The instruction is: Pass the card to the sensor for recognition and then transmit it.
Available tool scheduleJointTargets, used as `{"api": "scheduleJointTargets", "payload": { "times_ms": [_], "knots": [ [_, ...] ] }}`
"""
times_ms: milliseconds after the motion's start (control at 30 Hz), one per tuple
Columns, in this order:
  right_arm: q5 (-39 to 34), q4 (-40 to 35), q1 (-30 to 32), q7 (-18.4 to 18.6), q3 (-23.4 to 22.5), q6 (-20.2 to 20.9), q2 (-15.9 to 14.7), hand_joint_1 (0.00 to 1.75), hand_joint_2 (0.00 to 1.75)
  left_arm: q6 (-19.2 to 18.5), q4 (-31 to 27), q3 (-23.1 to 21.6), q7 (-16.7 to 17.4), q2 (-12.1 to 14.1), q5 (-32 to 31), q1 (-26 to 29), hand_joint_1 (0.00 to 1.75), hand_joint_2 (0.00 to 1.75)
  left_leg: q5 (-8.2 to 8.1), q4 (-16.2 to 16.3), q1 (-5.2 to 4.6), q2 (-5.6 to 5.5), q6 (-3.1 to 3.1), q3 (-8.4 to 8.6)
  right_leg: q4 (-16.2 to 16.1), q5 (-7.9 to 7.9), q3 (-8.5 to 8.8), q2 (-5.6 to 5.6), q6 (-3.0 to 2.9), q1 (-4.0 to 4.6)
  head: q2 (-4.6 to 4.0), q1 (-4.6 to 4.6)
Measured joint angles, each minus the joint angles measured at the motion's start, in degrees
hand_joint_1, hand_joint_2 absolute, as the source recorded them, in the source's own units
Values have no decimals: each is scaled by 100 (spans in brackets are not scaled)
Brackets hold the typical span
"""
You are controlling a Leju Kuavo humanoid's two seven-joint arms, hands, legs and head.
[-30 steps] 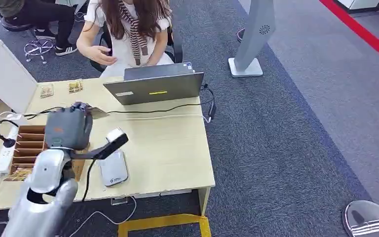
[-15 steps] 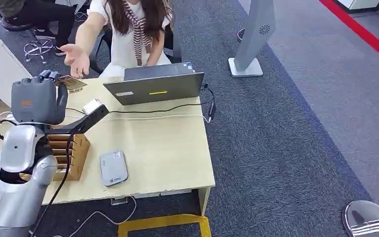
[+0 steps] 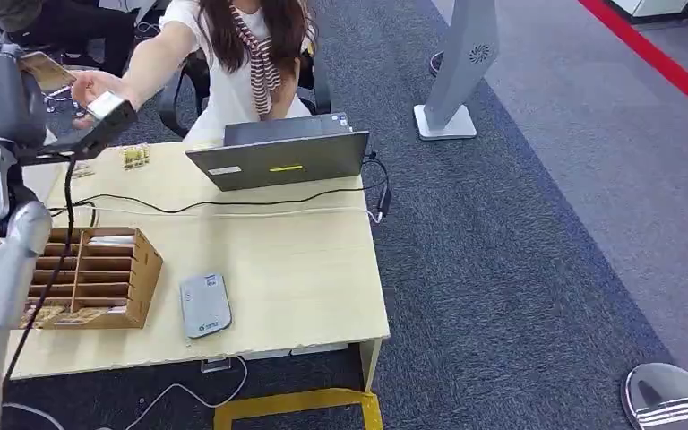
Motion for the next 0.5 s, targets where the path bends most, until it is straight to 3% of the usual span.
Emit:
{"api": "scheduleJointTargets", "payload": {
  "times_ms": [167,433,467,500],
  "knots": [
    [7,0,-6,0,13,17,0,0,175,105,1025,144,44,92,-83,-370,175,175,0,0,1,-2,0,0,0,-1,0,0,0,0,0,2],
    [4,0,-7,0,28,17,0,0,175,109,1472,173,63,94,-142,-464,175,175,0,0,-1,-2,0,-2,-1,-1,0,-1,0,0,0,2],
    [4,0,-7,0,28,17,0,0,175,109,1501,175,72,94,-144,-465,103,175,0,0,-1,-2,0,-2,-1,-1,0,-1,0,0,0,4],
    [2,0,-7,-2,28,17,0,0,175,122,1524,177,87,94,-146,-465,0,175,0,0,-1,-1,0,-3,-1,-1,0,-1,0,0,0,2]
  ]
}}
